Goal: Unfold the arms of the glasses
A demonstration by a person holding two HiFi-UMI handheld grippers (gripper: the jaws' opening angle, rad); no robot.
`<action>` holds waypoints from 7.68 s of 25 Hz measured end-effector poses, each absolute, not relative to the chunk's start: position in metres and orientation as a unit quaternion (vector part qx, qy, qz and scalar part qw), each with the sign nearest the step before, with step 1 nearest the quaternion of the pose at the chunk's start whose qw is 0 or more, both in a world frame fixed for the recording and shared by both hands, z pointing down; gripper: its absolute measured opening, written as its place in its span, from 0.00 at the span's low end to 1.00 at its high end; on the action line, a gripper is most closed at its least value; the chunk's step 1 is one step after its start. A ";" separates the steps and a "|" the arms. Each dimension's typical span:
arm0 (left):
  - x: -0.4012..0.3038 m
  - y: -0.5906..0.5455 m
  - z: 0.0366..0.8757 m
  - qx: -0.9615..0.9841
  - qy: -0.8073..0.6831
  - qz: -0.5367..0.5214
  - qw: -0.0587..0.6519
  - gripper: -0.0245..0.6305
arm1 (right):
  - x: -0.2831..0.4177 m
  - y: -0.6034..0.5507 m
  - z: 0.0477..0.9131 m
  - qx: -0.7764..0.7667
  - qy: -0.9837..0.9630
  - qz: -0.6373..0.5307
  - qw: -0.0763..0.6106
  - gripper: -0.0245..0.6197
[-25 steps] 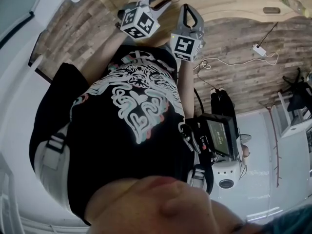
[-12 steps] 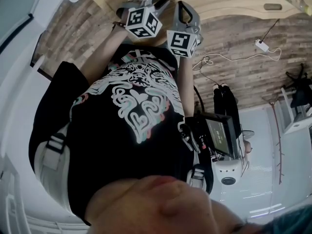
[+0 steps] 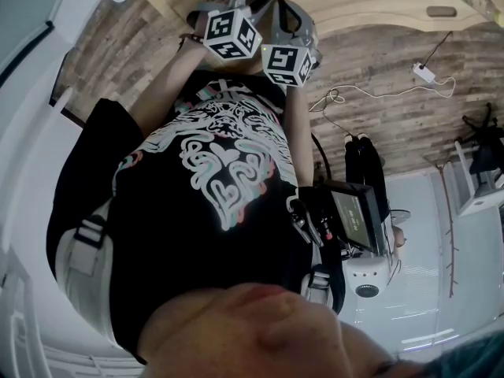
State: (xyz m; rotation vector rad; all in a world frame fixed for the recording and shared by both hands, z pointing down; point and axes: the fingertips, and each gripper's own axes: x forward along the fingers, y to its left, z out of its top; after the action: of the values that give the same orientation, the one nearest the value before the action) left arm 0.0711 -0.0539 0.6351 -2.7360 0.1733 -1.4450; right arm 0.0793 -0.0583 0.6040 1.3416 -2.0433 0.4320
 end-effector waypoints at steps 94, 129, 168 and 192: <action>0.019 -0.138 0.541 -0.939 0.186 -0.209 -0.202 0.04 | 0.051 -0.102 0.601 0.409 -0.795 0.094 0.438 0.15; 0.013 -0.128 0.531 -0.937 0.191 -0.209 -0.202 0.04 | 0.032 -0.114 0.604 0.375 -0.789 -0.032 0.486 0.05; 0.032 -0.099 0.610 -0.899 0.101 -0.425 0.031 0.02 | 0.052 -0.091 0.552 0.463 -0.787 0.017 0.408 0.05; 0.028 -0.095 0.541 -0.927 0.135 -0.331 -0.111 0.02 | 0.109 -0.071 0.512 0.578 -0.767 0.204 0.187 0.05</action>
State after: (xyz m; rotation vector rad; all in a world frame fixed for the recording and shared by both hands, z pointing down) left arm 0.0283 -0.0954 0.5407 -3.1381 0.4571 -1.1208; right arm 0.1088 -0.0715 0.5116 1.6280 -2.1590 0.5752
